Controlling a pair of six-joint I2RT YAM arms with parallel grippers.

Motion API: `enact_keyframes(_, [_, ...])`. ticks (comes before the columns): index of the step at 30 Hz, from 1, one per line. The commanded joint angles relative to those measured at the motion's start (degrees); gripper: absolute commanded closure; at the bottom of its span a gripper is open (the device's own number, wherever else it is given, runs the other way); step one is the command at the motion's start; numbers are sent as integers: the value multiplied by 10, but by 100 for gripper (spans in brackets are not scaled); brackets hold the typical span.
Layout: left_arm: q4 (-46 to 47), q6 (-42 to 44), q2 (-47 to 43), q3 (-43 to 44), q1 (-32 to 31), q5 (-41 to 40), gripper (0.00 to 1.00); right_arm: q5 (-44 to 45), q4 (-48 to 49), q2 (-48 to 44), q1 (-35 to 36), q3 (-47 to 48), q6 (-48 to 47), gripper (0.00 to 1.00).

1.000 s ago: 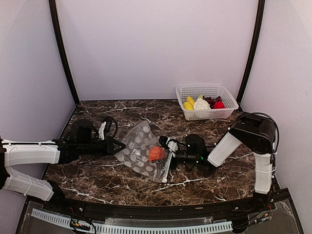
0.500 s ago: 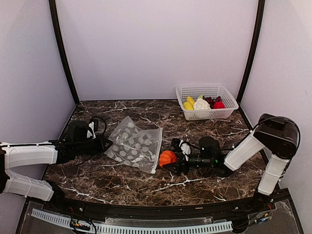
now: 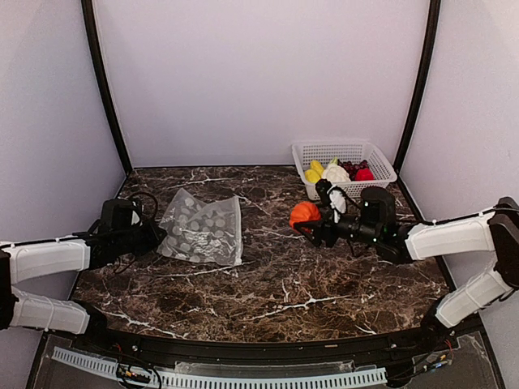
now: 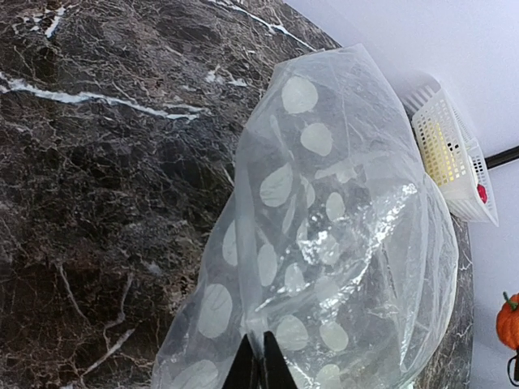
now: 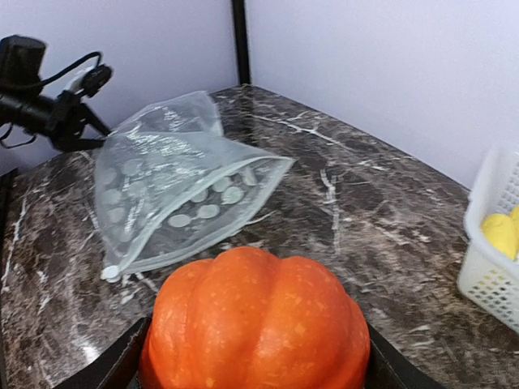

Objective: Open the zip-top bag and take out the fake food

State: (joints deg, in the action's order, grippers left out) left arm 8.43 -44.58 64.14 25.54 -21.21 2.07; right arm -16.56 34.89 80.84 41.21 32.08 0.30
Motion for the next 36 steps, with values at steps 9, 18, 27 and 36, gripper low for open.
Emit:
enact_keyframes(9, [31,5,26,17,54,33,99,29,-151,112,-183,288,-12,41])
enact_keyframes(18, [82,-1,52,16,68,58,99,27,-189,294,-240,490,-5,40])
enact_keyframes(27, [104,-5,64,5,78,74,99,63,-211,425,-306,639,21,38])
enact_keyframes(36, [126,-16,75,0,84,88,99,18,-264,542,-328,808,22,35])
